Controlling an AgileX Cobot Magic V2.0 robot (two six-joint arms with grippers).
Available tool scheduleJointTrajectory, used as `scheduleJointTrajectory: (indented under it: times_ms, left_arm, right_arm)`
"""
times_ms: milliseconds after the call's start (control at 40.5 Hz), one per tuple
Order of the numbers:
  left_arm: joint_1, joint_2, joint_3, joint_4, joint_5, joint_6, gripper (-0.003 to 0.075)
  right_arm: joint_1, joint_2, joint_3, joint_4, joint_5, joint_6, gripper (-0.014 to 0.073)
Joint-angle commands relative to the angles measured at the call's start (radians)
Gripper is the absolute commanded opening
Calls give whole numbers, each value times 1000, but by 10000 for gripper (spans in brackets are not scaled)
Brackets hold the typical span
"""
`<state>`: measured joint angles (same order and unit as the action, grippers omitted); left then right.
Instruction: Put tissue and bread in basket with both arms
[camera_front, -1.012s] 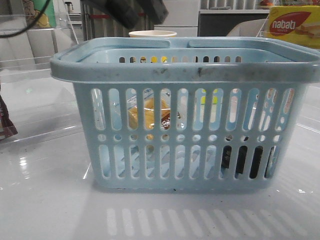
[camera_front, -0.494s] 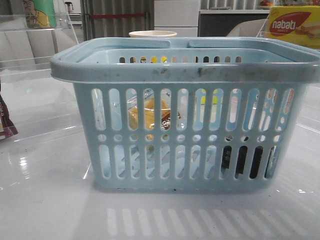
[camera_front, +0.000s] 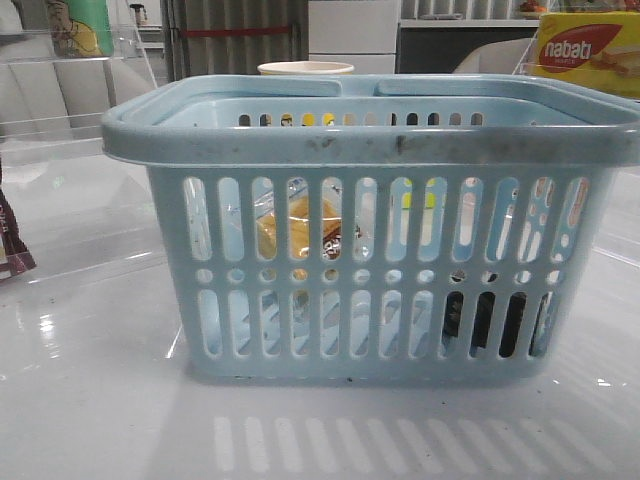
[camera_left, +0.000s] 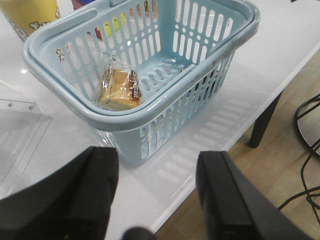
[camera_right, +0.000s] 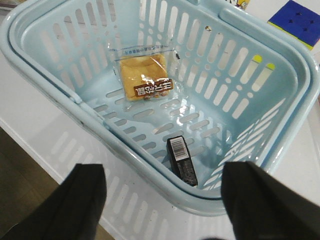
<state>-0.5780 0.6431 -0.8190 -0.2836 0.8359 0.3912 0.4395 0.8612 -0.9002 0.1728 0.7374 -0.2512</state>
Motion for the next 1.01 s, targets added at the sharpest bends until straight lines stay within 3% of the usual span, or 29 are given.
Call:
scheduleJointTrajectory:
  times_ms: [0,148,419,494,987]
  left_arm:
    - [-6,-2,-10,-5,-87,1,425]
    - [-6,-2,6,33,-105,1,395]
    - [-6,-2,7,34,-114,-2,127]
    - [-6,-2,7,26,-114,-3,94]
    - [-6,-2,7,12,-114,-3,93]
  right_arm:
    - [0,-6,-28,-3,-61,-7,581]
    - [0,-6,-28,-3,-57,-7,535]
    - [0,-6,-28,-3,-30,-7,122]
    - [0,-6,-28,-3,-30,-7,48]
    - [0,-6,-28,-3,-32,-7,57]
